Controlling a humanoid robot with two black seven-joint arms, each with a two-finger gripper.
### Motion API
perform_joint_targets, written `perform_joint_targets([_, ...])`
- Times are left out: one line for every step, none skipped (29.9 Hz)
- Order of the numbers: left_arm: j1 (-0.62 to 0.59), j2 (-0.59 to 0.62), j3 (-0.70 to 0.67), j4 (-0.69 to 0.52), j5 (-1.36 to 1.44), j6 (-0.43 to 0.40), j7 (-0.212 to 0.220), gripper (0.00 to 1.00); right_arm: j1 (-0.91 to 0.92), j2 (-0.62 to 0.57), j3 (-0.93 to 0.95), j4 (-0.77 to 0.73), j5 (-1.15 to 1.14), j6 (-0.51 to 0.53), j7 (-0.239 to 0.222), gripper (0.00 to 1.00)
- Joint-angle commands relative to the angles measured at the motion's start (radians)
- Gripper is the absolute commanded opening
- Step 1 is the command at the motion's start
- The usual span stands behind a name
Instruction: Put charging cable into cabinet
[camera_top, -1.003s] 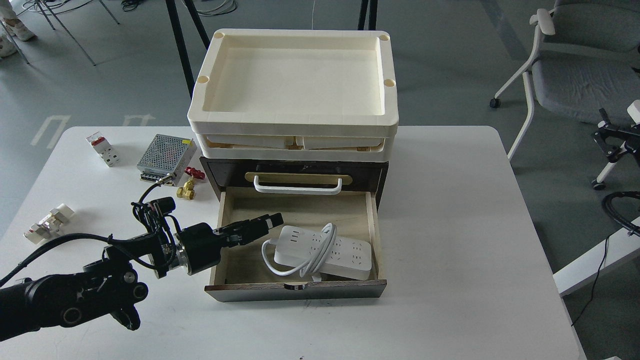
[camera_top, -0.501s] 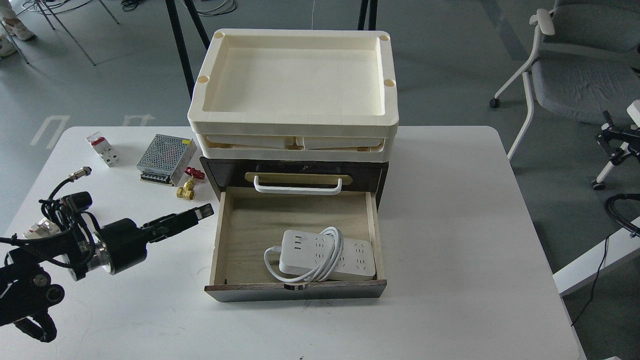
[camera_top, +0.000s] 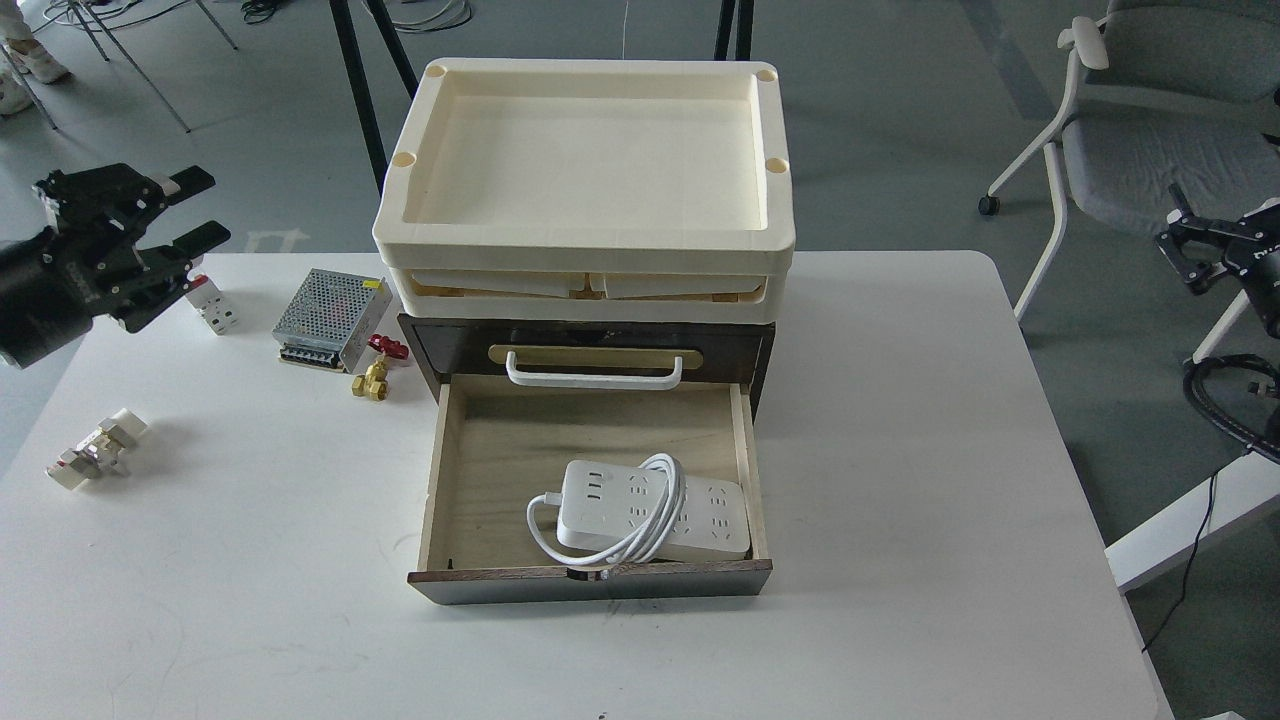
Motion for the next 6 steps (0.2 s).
perform_joint_targets([-0.011, -0.132, -0.116, 0.147, -0.056, -0.003, 0.000, 0.75, 0.034, 0.011, -0.005, 0.049, -0.010, 0.000, -0.002, 1.00])
perform_joint_targets([-0.012, -0.166, -0.136, 0.183, -0.061, -0.003, 0.000, 0.76, 0.037, 0.014, -0.002, 0.067, -0.014, 0.000, 0.000, 1.00])
perform_joint_targets([-0.014, -0.192, -0.153, 0.208, -0.067, -0.003, 0.000, 0.77, 0.039, 0.014, 0.002, 0.078, -0.014, 0.000, 0.000, 1.00])
perform_joint_targets([-0.014, -0.212, -0.164, 0.219, -0.070, -0.003, 0.000, 0.79, 0.040, 0.014, 0.005, 0.082, -0.014, 0.000, 0.000, 1.00])
perform_joint_targets([-0.014, -0.223, -0.166, 0.221, -0.070, -0.003, 0.000, 0.80, 0.040, 0.014, 0.010, 0.086, -0.014, 0.000, 0.000, 1.00])
perform_joint_targets([-0.012, -0.232, -0.164, 0.221, -0.069, -0.003, 0.000, 0.80, 0.040, 0.014, 0.015, 0.086, -0.014, 0.000, 0.000, 1.00])
